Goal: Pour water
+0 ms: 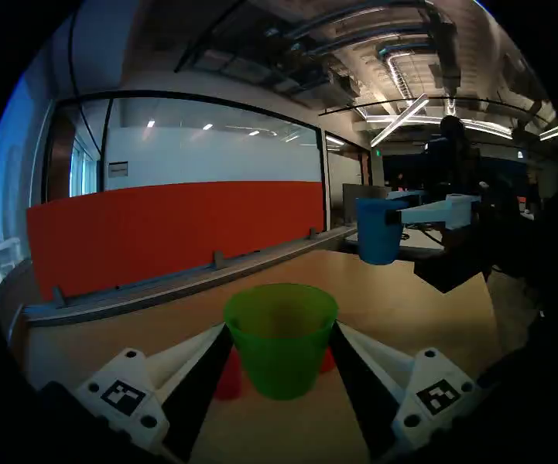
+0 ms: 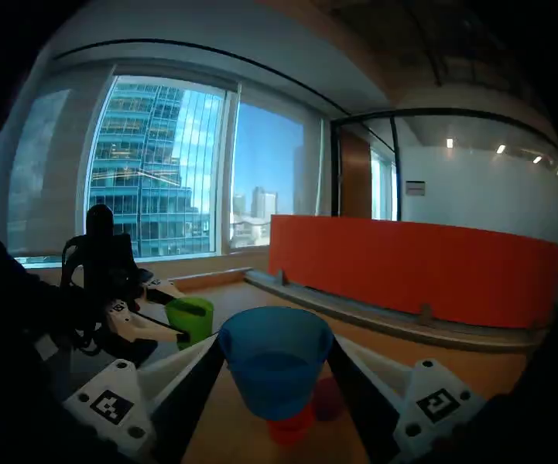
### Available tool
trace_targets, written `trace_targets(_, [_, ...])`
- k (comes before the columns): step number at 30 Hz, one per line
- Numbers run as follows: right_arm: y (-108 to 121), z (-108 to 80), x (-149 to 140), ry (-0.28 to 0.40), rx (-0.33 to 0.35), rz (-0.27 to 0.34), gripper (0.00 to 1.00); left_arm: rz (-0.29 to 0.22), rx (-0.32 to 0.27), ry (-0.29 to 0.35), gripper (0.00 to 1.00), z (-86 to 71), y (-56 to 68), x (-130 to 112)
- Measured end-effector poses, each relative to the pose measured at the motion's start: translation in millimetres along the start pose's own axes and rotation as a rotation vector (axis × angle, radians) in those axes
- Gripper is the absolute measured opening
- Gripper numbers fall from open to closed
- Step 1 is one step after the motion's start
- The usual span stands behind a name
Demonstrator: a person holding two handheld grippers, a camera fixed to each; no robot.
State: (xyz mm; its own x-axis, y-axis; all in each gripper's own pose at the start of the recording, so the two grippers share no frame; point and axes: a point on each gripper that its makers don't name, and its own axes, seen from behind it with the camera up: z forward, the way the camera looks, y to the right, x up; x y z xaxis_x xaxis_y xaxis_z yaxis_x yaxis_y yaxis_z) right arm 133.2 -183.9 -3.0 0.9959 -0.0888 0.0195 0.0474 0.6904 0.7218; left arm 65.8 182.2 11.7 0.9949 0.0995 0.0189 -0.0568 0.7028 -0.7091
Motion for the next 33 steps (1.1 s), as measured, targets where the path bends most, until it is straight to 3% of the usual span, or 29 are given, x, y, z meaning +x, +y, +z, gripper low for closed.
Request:
trace_targets(18, [-0.8, 8.6, 13.4, 0.005, 0.013, -0.023, 0.92, -0.003, 0.002, 0.017, 0.85, -0.5, 2.9, 1.1])
trace_targets(33, [-8.5, 15.9, 23.8, -0.007, 0.043, -0.072, 0.92, 0.001, -0.015, 0.020, 0.85, -1.6, 12.2, 1.2])
